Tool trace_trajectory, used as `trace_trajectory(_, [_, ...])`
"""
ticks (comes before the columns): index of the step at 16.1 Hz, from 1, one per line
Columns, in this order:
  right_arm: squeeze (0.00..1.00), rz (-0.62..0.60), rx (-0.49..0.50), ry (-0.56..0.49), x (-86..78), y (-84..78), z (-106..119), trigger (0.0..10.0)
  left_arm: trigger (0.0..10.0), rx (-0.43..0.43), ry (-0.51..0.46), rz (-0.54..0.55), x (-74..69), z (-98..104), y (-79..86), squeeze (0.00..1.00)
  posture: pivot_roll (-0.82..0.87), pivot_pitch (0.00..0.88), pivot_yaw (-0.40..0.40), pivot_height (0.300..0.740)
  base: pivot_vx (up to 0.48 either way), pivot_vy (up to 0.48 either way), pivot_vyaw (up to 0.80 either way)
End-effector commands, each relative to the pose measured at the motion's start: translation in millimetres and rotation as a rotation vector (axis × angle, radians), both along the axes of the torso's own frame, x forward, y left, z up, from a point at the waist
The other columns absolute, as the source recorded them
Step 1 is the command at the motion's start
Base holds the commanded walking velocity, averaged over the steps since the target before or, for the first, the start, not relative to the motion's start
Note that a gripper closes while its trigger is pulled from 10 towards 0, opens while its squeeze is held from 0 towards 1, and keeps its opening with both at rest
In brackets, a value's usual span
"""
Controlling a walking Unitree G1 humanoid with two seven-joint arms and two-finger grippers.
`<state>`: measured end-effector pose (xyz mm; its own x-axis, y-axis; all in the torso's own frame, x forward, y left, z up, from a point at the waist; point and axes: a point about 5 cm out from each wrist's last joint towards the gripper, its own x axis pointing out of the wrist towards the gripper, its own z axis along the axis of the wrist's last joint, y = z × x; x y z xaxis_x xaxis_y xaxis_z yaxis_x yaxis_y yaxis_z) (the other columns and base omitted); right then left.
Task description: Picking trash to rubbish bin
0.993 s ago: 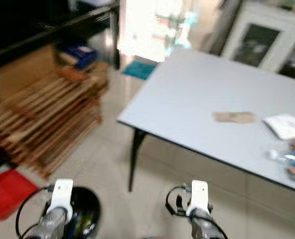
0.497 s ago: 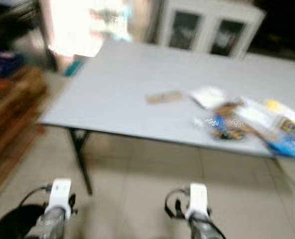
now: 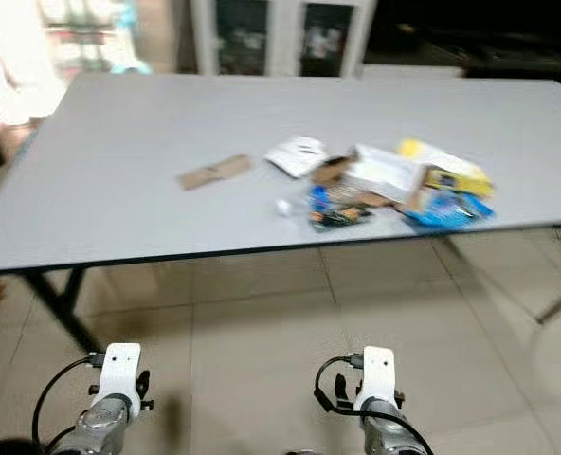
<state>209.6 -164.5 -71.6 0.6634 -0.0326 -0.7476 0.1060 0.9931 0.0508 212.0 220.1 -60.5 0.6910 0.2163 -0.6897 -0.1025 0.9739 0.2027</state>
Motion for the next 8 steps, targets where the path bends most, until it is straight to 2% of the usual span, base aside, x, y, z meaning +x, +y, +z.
trace_trajectory(1, [0.00,0.003,-0.002,-0.006,2.5,-1.3,1.6,10.0,10.0,0.008,-0.002,0.003,1.3,0.8,0.2,0.00,-0.01,0.051,-0.074,0.740,0.000,0.000,-0.76])
trace_trajectory(3, [0.00,0.004,0.005,-0.007,2.5,-0.4,1.5,10.0,10.0,0.031,0.006,-0.004,0.7,0.6,1.5,0.00,-0.01,0.052,-0.073,0.740,0.000,0.000,-0.69])
trace_trajectory(8, [0.00,0.051,-0.010,-0.020,3.2,3.9,2.1,10.0,10.0,0.047,0.026,0.000,-1.6,-0.9,2.5,0.00,-0.01,0.055,-0.073,0.740,0.000,0.000,0.00])
